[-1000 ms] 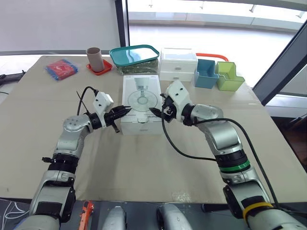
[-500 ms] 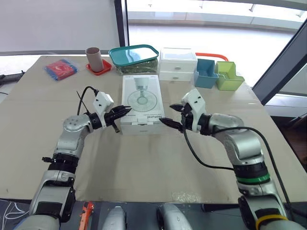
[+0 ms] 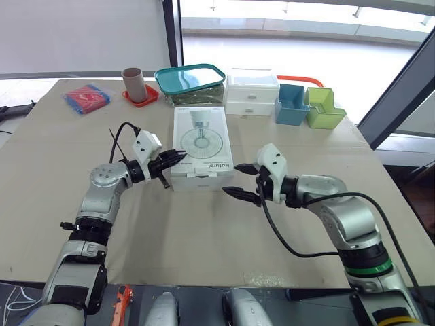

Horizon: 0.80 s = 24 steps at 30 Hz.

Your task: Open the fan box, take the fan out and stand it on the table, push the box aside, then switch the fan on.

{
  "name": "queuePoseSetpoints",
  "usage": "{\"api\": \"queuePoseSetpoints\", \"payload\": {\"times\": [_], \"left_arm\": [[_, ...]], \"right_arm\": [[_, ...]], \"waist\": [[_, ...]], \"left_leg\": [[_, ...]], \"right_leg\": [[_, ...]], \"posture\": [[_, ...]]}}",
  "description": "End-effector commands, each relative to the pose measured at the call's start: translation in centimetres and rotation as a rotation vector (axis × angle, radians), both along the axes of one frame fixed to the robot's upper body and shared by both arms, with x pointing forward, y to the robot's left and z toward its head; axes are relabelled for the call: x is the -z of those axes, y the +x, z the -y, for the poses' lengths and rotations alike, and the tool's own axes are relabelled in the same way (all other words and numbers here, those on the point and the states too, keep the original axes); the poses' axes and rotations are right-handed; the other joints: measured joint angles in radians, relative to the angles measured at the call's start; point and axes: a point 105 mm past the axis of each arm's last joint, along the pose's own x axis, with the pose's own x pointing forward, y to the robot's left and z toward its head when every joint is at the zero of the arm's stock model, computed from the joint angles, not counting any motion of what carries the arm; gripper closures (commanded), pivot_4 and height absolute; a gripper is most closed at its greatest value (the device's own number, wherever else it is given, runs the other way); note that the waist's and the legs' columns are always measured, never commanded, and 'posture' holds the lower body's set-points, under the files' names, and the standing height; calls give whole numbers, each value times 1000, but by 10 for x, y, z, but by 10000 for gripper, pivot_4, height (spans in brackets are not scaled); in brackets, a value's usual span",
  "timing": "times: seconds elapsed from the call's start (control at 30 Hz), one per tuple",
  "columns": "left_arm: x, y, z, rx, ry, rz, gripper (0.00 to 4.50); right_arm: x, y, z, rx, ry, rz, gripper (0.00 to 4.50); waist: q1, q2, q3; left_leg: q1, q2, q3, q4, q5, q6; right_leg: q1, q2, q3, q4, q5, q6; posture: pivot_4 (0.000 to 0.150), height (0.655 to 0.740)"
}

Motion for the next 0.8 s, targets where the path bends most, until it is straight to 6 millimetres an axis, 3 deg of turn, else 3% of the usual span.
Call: {"api": "queuePoseSetpoints", "payload": {"times": [0.03,0.63,0.8], "left_arm": [[14,7,-7,-59,35,-36,41642],[12,13,-9,-72,50,-6,41642],[15,13,-7,-71,57,-5,41642]], "right_arm": [[4,-14,-11,-79,-24,11,7668],[38,-49,-3,-219,-96,-91,7668],[44,-23,9,-76,-100,-95,7668]], "waist": [[1,0,0],[0,0,0],[0,0,0]], "left_leg": [[0,0,0,0,0,0],[0,0,0,0,0,0],[1,0,0,0,1,-1]], "right_leg": [[0,0,0,0,0,0],[0,1,0,0,-3,6],[0,1,0,0,-3,6]], "posture": [[1500,7400],[1500,7400],[1500,7400]]}}
